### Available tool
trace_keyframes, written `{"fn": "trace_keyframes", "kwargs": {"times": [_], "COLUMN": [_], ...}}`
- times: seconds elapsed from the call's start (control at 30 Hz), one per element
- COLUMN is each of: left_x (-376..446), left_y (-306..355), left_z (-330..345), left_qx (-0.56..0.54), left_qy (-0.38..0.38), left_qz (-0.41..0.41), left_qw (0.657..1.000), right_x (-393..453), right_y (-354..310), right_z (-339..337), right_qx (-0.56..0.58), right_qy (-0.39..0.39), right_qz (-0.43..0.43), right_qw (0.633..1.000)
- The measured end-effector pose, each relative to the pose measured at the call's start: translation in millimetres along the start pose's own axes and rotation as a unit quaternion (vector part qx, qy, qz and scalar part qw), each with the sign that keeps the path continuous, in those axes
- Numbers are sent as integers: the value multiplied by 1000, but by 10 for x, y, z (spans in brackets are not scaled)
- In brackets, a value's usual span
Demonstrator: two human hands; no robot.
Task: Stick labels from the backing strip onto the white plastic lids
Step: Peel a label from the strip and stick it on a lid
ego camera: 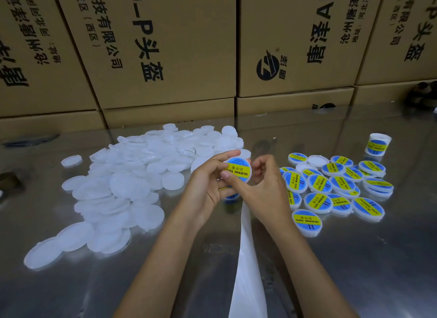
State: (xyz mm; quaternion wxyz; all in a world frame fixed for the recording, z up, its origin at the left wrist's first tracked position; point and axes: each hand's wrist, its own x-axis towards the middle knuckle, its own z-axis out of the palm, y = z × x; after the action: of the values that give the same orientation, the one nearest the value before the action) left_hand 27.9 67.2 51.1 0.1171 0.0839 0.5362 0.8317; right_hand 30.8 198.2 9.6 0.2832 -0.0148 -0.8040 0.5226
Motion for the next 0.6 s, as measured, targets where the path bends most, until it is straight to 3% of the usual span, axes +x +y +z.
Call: {"fn": "trace_keyframes", "kwargs": {"times": [0.3,0.6], "left_x": [-32,-45], "left_y": [35,14], "left_z": [22,-14], "left_qx": [123,193], "left_qy": [39,61], "left_qz": [44,62], "left_qw": [991,977], "right_x": [-35,18], "right_y": [36,59], "right_z": [13,41], "right_qx": [-140,-4], "right_qy": [-2,4], "right_qz": [-86,-15], "right_qw": [986,1000]}}
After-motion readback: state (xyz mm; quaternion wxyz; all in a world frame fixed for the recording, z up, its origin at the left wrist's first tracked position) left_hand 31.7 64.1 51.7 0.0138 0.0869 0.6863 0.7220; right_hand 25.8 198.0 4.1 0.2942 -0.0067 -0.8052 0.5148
